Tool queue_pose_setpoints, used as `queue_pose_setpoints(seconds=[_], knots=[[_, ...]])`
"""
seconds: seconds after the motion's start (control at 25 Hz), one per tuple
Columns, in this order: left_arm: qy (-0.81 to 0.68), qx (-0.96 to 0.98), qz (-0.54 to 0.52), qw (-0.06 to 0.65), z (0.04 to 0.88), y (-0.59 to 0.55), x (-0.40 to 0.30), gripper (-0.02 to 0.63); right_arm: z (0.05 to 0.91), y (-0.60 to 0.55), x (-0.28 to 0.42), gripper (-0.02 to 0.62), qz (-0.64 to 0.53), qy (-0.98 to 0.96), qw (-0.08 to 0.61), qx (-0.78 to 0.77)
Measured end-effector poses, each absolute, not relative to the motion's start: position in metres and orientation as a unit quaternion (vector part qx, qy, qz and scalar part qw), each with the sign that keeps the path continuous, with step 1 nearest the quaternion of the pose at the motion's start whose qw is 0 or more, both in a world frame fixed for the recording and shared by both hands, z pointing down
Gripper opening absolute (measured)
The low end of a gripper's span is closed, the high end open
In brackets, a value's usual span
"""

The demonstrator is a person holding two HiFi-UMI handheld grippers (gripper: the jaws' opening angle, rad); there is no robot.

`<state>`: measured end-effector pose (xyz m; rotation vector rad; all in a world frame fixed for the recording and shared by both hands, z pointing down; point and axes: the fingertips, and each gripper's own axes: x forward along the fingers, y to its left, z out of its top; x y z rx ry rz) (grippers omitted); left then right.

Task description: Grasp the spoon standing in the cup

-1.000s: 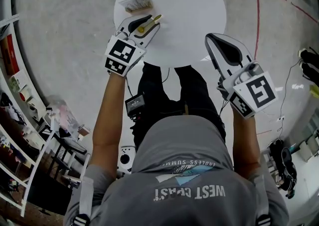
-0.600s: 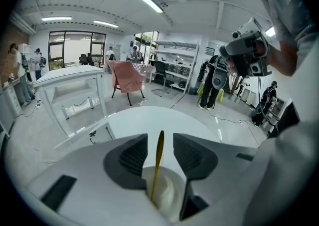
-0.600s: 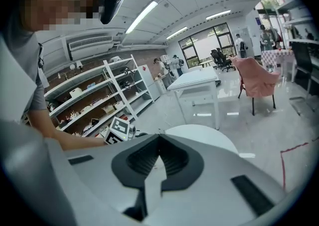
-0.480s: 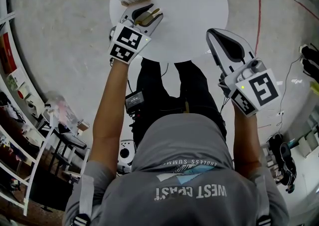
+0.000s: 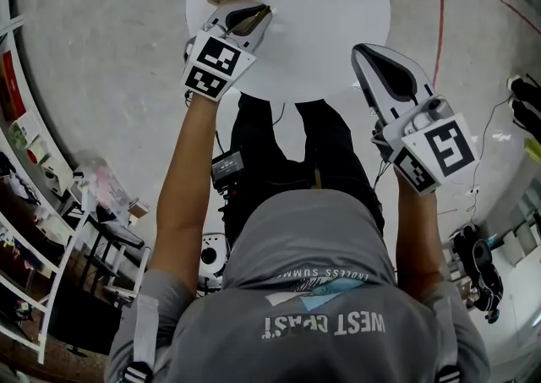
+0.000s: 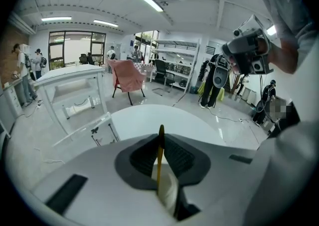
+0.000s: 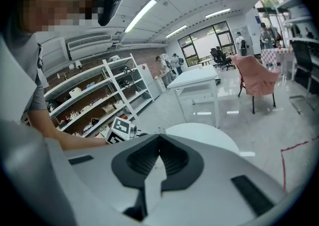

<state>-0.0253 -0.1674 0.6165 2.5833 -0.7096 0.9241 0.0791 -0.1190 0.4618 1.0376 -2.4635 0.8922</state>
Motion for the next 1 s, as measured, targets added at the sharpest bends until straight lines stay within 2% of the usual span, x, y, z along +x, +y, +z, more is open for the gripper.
queue_pose_setpoints(seconds=[1.0], knots=[[-0.295, 0.911, 0.263, 0.121, 0.532, -0.174, -0.059, 0.032, 0.419, -0.134, 0.060, 0.002, 0.261, -0.886, 0.150, 0.353]])
